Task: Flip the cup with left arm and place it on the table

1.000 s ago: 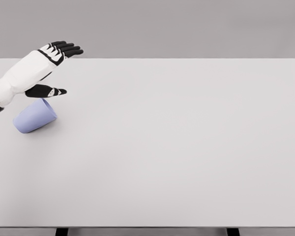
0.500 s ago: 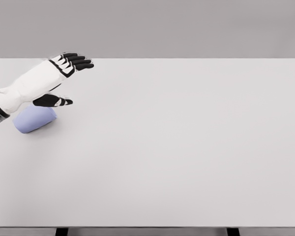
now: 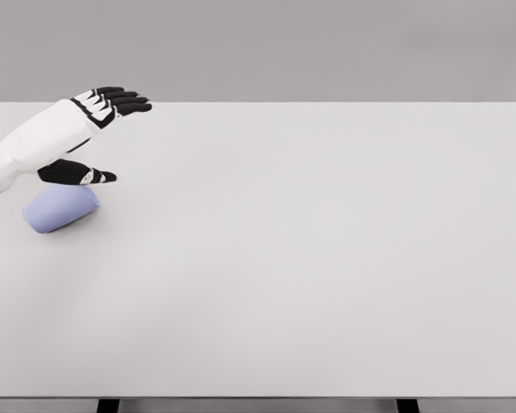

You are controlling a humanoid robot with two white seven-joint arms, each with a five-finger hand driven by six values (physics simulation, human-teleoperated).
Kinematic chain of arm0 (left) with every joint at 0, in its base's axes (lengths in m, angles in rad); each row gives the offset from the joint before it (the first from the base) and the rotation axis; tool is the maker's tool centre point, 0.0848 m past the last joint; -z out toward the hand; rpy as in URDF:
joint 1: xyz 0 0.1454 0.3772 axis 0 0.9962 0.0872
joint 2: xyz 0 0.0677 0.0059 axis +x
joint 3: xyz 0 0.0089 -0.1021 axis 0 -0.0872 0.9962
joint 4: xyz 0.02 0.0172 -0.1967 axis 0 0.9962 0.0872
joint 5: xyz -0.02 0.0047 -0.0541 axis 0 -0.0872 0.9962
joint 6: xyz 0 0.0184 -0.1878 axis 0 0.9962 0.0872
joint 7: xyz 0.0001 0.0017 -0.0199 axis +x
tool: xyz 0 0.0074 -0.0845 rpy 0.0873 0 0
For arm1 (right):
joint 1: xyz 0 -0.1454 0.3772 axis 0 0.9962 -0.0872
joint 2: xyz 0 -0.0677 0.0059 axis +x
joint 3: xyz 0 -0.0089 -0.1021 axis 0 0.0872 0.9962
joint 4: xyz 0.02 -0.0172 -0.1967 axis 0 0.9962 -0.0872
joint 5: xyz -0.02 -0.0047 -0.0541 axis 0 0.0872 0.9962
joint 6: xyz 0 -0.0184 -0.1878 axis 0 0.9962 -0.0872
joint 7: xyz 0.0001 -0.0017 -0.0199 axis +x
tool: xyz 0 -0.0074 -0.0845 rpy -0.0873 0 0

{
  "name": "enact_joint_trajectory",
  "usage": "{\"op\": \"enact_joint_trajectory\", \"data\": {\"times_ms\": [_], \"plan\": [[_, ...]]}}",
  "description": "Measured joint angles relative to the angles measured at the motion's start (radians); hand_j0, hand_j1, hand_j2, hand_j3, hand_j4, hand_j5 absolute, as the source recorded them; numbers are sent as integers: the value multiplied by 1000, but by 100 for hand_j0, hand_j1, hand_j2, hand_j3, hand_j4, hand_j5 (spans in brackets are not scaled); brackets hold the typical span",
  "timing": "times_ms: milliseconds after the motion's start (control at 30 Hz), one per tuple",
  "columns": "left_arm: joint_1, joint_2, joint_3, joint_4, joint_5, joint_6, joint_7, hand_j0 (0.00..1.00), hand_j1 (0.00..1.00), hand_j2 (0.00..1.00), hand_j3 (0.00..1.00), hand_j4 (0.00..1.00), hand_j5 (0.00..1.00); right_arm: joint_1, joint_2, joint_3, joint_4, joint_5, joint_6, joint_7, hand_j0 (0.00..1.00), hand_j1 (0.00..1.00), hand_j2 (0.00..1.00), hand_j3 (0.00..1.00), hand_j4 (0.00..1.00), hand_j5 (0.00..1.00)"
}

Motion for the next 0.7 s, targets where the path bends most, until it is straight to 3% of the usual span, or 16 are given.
{"op": "enact_joint_trajectory", "data": {"times_ms": [133,300,433,700], "plan": [[2,102,-75,-66,191,114,1,100,100,100,100,100,100,0,0,0,0,0,0,0,100,100,100,100,100,100],[5,167,-130,-129,352,304,2,100,100,100,100,100,100,0,0,0,0,0,0,0,100,100,100,100,100,100],[5,183,-149,-145,431,448,2,100,100,100,100,100,100,0,0,0,0,0,0,0,100,100,100,100,100,100],[21,183,-160,-150,488,604,2,100,100,100,100,100,100,0,0,0,0,0,0,0,100,100,100,100,100,100]]}}
